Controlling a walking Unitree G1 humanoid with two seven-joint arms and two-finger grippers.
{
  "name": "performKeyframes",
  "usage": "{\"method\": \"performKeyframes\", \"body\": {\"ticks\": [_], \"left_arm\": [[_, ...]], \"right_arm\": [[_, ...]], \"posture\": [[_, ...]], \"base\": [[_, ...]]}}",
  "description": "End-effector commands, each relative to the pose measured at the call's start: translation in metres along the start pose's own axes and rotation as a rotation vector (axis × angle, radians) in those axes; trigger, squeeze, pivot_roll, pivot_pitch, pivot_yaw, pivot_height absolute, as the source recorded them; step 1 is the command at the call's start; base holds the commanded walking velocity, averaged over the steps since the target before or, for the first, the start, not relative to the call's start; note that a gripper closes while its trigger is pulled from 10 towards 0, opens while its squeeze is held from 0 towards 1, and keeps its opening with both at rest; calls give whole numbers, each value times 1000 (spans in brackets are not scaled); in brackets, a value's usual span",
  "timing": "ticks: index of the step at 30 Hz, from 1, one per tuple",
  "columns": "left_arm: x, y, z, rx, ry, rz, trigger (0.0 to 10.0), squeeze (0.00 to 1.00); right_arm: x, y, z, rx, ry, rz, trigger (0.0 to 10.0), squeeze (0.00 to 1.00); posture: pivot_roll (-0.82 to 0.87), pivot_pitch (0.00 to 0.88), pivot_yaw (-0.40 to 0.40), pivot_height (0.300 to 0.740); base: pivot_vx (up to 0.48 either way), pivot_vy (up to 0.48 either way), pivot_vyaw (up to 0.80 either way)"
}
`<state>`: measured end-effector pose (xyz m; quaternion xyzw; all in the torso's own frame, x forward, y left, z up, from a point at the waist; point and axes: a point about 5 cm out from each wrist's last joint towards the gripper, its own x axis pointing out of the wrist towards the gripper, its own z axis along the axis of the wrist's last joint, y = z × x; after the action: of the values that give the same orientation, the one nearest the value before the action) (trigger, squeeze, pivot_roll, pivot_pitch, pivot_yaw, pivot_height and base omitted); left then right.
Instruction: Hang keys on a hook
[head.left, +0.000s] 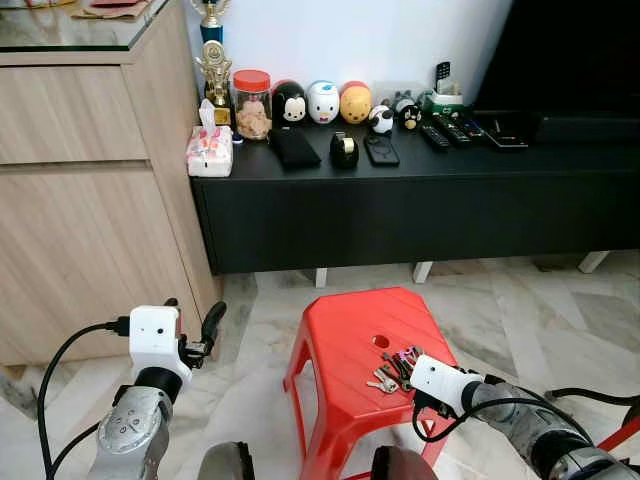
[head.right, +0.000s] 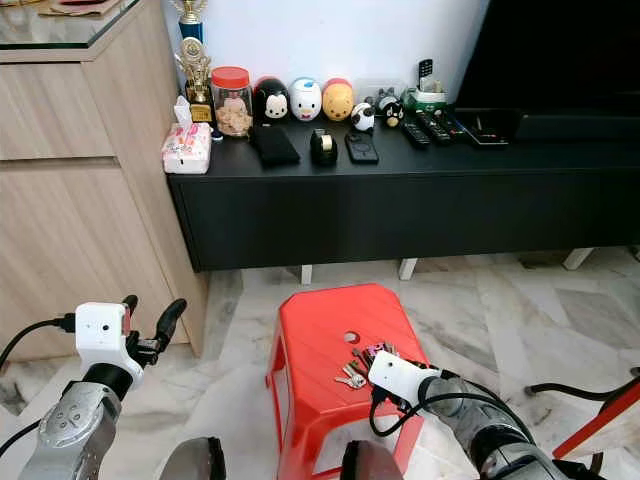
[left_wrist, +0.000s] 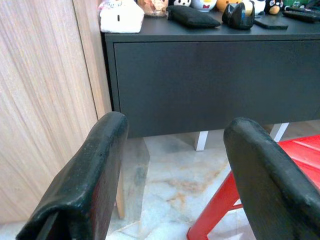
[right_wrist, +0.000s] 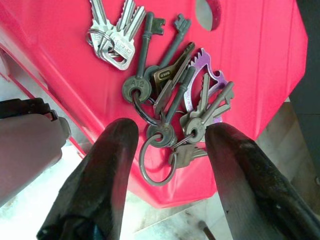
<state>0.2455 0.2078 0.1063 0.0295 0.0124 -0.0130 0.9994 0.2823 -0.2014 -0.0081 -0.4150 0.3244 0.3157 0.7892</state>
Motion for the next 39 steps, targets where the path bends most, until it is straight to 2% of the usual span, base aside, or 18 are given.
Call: {"method": "performKeyframes", "body": {"ticks": [1, 11, 15, 26, 27, 29, 30, 31, 32, 33, 34, 36, 37, 39], "left_arm": [[0, -2, 5, 8, -10, -11, 10000, 0], [2, -6, 10, 11, -14, -34, 10000, 0], [1, -6, 10, 13, -11, -38, 10000, 0], [-2, -9, 9, 11, 2, -46, 10000, 0], [-2, -9, 9, 10, 5, -46, 10000, 0], [-3, -9, 9, 10, 5, -46, 10000, 0], [-3, -9, 9, 10, 7, -46, 10000, 0], [-3, -9, 9, 11, 7, -45, 10000, 0], [-3, -9, 9, 11, 8, -46, 10000, 0], [-3, -9, 9, 11, 8, -46, 10000, 0], [-3, -9, 9, 12, 8, -46, 10000, 0], [-3, -9, 9, 12, 9, -46, 10000, 0], [-3, -9, 9, 12, 9, -46, 10000, 0], [-2, -9, 9, 13, 10, -46, 10000, 0]], "right_arm": [[0, -5, 5, 2, -12, -13, 10000, 0], [3, -2, 14, -4, -57, -17, 10000, 0], [2, -6, 14, -16, -50, -35, 10000, 0], [-2, -13, 1, -5, 12, -61, 10000, 0], [-2, -13, 0, 1, 15, -62, 9451, 0], [-3, -13, 0, 3, 18, -65, 9451, 0], [-3, -14, 0, 4, 19, -68, 4941, 0], [-3, -14, 0, 4, 20, -69, 3765, 0], [-3, -14, 0, 5, 20, -71, 3098, 0], [-3, -15, 0, 5, 19, -73, 3255, 0], [-2, -15, 1, 5, 18, -75, 6667, 0], [-2, -16, 2, 4, 18, -76, 6667, 0], [-2, -16, 2, 5, 17, -76, 10000, 0], [-2, -16, 3, 3, 15, -78, 10000, 0]], "posture": [[45, 0, -84, 602], [49, 51, -69, 602], [45, 68, -65, 602], [44, 77, -67, 602], [44, 77, -68, 602], [43, 78, -67, 602], [44, 78, -67, 602], [45, 78, -67, 602], [45, 78, -67, 602], [45, 78, -67, 602], [45, 78, -66, 602], [45, 78, -66, 602], [45, 77, -66, 602], [46, 77, -66, 602]], "base": [[0, 0, 0], [0, 0, 0], [0, 0, 0], [0, 0, 0], [0, 0, 0], [0, 0, 0], [0, 0, 0], [0, 0, 0], [0, 0, 0], [0, 0, 0], [0, 0, 0], [0, 0, 0], [0, 0, 0], [0, 0, 0]]}}
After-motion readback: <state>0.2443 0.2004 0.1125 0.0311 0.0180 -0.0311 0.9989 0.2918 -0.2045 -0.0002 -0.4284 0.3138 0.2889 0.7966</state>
